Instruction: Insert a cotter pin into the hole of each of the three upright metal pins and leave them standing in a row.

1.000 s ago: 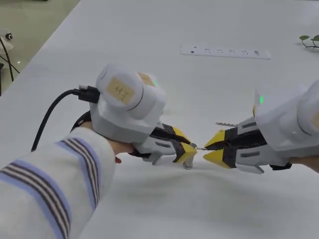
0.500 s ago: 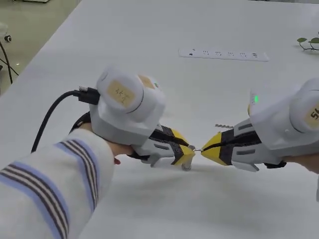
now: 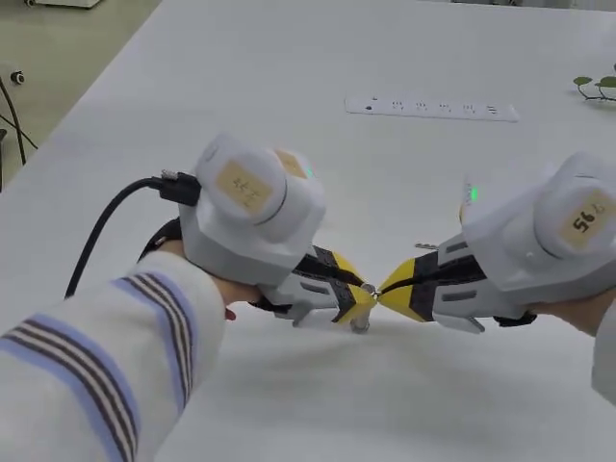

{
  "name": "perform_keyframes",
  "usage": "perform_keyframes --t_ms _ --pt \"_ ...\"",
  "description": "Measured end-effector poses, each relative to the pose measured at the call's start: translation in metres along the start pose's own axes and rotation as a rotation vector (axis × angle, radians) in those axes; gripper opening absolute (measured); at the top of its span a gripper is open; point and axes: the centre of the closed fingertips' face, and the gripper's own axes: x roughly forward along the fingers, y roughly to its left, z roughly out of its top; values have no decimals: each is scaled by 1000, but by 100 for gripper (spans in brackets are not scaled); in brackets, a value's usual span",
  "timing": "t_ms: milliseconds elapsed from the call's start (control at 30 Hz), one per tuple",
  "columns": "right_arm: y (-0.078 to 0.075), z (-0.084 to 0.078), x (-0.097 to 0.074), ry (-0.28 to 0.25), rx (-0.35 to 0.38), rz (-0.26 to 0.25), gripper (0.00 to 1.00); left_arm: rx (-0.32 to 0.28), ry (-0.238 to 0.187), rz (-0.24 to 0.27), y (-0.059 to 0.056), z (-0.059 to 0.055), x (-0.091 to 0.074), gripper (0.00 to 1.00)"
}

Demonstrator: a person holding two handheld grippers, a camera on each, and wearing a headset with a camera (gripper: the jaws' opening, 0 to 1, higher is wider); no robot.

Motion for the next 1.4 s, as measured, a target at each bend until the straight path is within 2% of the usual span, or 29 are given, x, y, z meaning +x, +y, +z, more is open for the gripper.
perform_keyframes --t_ms 133,233,367,467,600,667,733,833,1000,1100,1300,1400 --pt "-3 0 0 -8 13 -28 0 0 0 9 1 0 0 6" --pt "-4 0 -1 -9 21 -42 6 1 -5 15 2 1 -3 6" --pt "-3 -4 -3 -12 54 -48 8 -3 -8 44 7 1 -8 18" --pt "0 -4 -2 -44 107 -46 11 -22 -26 66 9 1 -16 26" --pt "5 -1 0 -104 162 -35 11 -69 -63 62 5 2 -26 27" --pt "6 1 2 -141 196 -23 11 -87 -76 73 3 1 -32 34" --pt "6 1 4 -156 212 -21 11 -81 -94 106 4 2 -40 44" --pt "5 1 7 -182 239 -16 11 -110 -119 118 0 2 -50 55" --pt "7 1 13 -195 266 -1 12 -149 -149 127 -6 2 -65 69" --pt "9 1 16 -202 277 12 13 -134 -144 146 -8 -1 -70 78" --pt "9 2 22 -210 291 24 13 -111 -162 170 -11 1 -78 93" --pt "8 0 25 -209 295 31 13 -112 -162 181 -10 0 -80 96"
